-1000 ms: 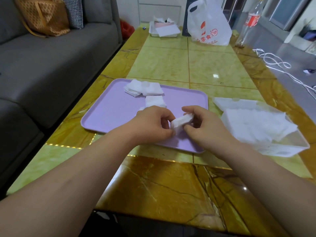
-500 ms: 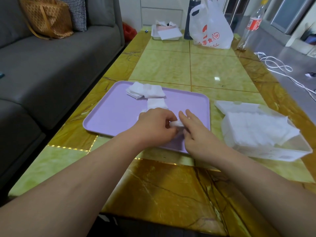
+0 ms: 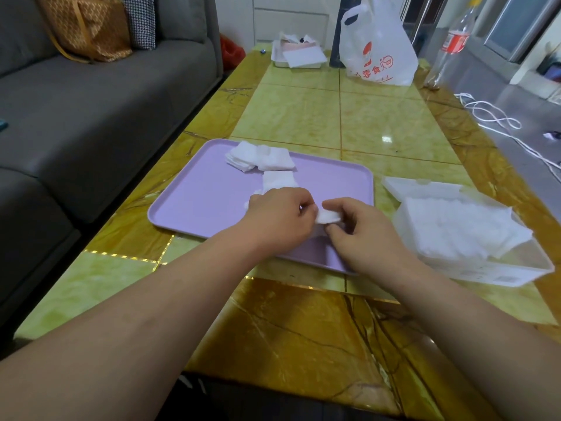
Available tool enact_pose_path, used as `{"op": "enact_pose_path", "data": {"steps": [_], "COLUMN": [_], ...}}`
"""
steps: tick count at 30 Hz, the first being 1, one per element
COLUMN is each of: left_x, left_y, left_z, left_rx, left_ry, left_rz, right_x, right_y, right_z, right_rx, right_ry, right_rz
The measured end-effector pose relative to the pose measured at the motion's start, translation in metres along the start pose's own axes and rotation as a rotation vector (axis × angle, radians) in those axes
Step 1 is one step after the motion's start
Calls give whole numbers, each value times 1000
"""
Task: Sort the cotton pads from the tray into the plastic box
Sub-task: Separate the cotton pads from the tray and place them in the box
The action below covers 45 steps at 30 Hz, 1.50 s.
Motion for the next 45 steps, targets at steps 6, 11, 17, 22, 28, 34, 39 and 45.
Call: {"op": "enact_pose_path", "data": {"steps": [6, 11, 17, 22, 28, 34, 39, 45], "left_x": [1, 3, -3, 1, 0, -1, 3, 2], "left_y": [-1, -9, -32, -8, -25, -51, -46, -45], "left_z": [4, -3, -56, -47, -44, -48, -46, -38], "left_rx": [-10, 140, -49, -104, -39, 86, 112, 320], "left_ry": [33, 89, -107, -51, -57, -73, -83, -56], "left_rz": [-12, -14, 98, -82, 56, 283, 232, 237], "right_x": [2, 1, -1, 2, 2, 1, 0, -1], "right_y": [10, 9, -4, -3, -6, -8, -10, -15], "right_z": [2, 3, 3, 4, 1, 2, 4, 7], "right_rx": [-17, 2, -74, -68, -55, -90, -135, -193], "right_ry": [33, 12, -11, -2, 13, 39, 72, 95], "right_rz": [-86, -62, 50, 60, 45, 59, 68, 109]}}
Point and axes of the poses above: each hand's wrist, its own x-axis away from the middle knuckle, its own y-axis out of the palm, z = x × y, the point moved 8 cm from there along -x, towards the middle knuckle, and after that the axes turned 15 degrees about -x, right-handed, at the moved point
